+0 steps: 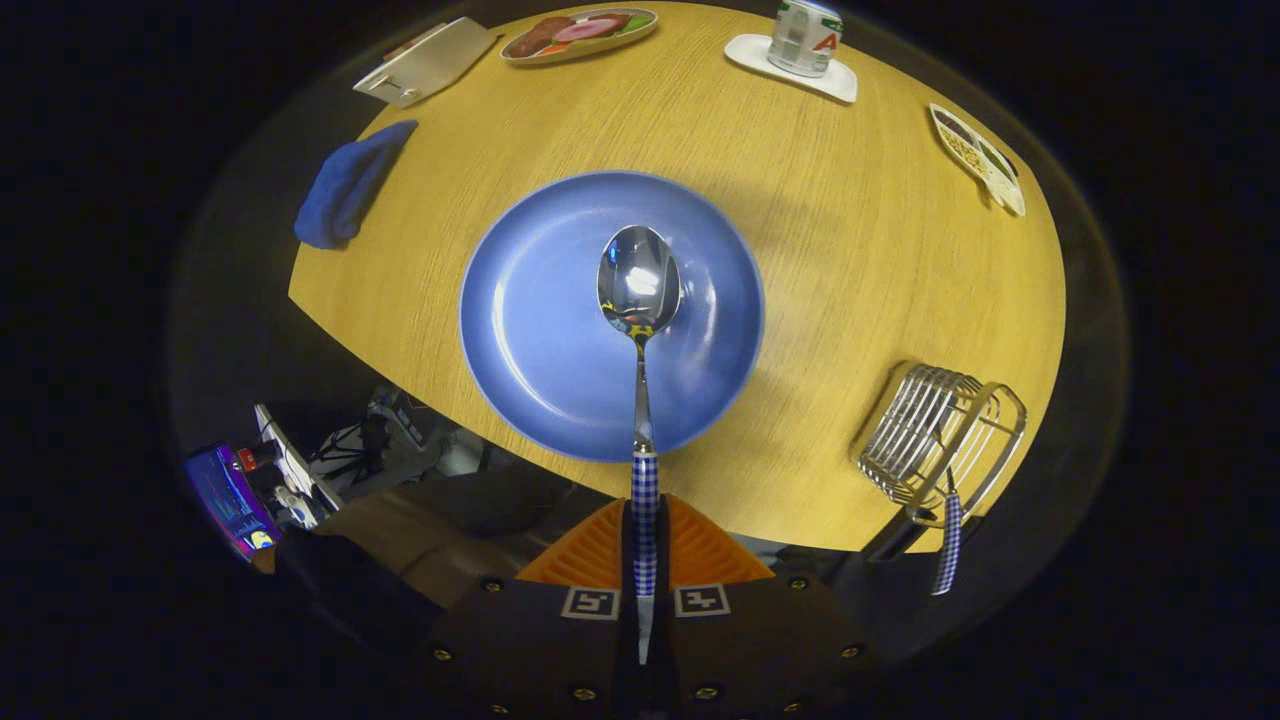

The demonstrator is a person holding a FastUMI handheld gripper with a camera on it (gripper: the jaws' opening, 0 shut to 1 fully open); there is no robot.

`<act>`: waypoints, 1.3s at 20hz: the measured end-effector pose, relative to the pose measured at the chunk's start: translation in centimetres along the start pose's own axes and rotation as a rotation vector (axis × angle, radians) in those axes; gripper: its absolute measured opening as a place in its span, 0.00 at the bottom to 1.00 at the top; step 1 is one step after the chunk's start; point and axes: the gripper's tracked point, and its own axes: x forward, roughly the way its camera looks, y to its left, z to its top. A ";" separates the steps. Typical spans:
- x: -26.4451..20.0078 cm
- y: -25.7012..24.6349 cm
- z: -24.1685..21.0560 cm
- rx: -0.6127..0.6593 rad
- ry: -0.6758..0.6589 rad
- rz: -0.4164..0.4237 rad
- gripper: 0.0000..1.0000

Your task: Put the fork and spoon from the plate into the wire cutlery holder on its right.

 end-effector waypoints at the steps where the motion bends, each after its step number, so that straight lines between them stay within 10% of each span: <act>1: -0.5 -0.8 -0.3 -0.001 -0.006 -0.018 0.06; 26: -7.9 -11.0 -9.0 0.307 0.084 0.091 0.05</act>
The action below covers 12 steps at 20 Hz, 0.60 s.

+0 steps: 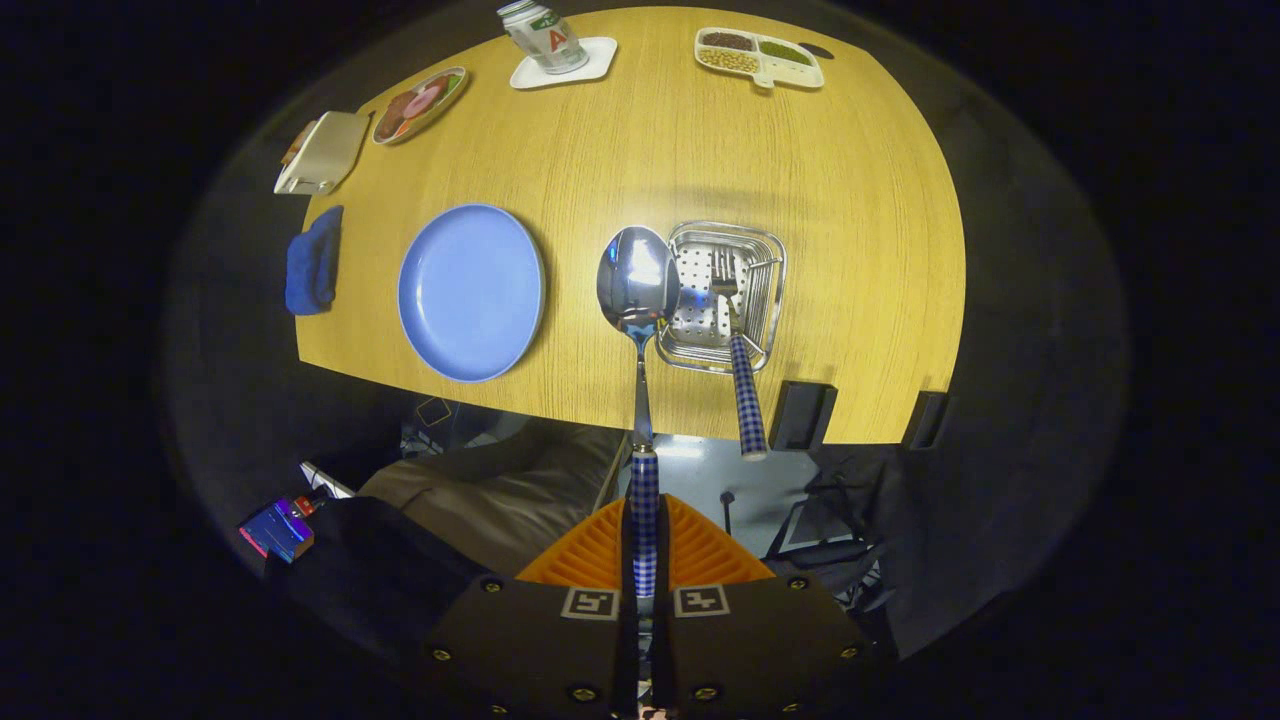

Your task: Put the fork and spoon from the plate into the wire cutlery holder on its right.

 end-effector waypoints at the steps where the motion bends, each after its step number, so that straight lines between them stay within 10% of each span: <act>1: 0.1 -0.3 -0.2 0.020 0.016 0.011 0.06; 12: 1.5 -1.1 0.8 0.130 0.119 0.096 0.05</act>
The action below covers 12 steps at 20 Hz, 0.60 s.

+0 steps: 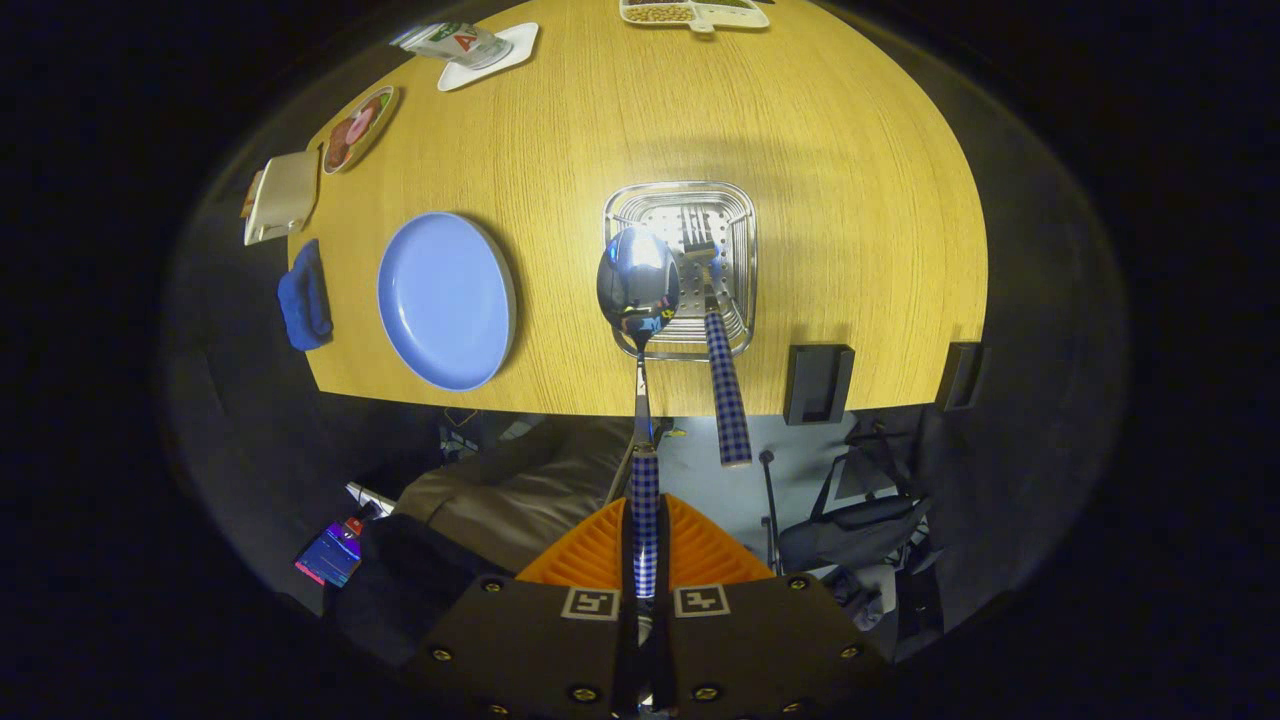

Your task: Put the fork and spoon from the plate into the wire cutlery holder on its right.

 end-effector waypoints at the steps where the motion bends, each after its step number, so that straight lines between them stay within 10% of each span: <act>1: 0.0 -0.1 0.0 0.002 0.012 -0.004 0.05; 12: 0.9 -1.1 2.2 0.029 0.129 -0.047 0.05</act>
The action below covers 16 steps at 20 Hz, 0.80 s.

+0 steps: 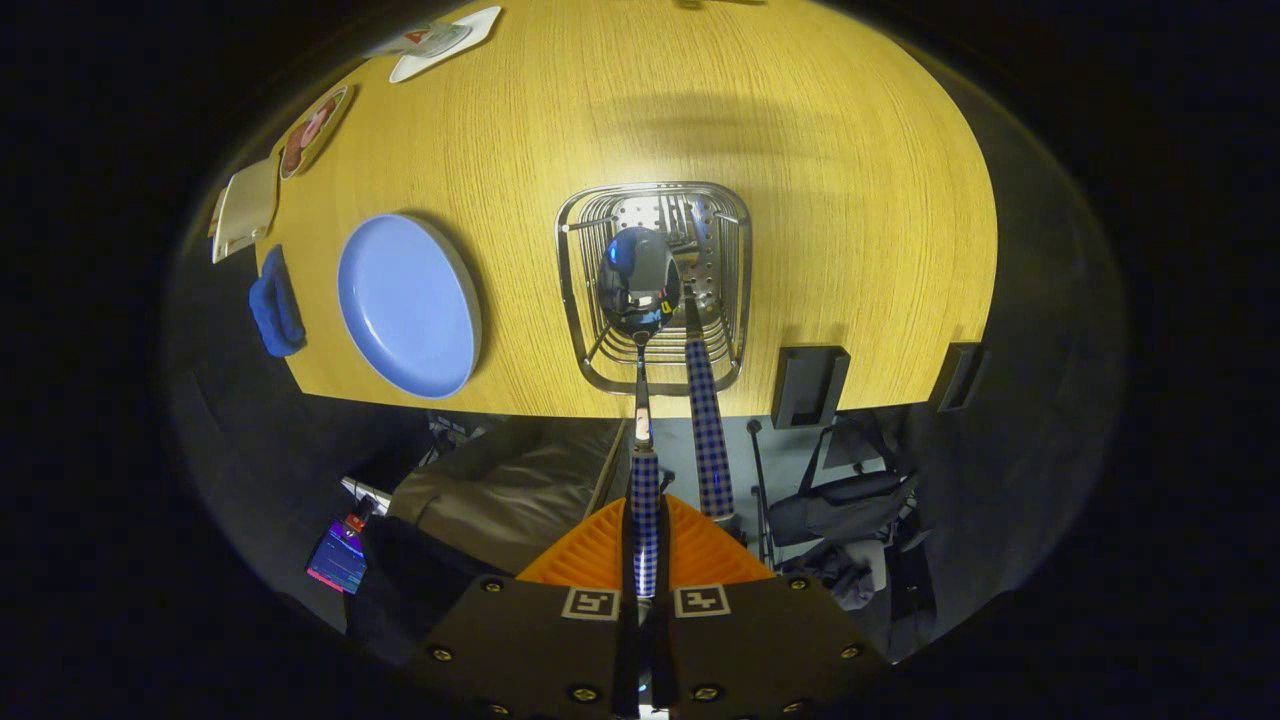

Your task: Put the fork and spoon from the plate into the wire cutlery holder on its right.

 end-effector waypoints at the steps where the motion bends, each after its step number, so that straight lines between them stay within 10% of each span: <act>1: 0.0 0.1 0.0 0.000 0.015 0.003 0.06; 16: 0.7 -0.2 2.5 -0.035 0.171 -0.123 0.06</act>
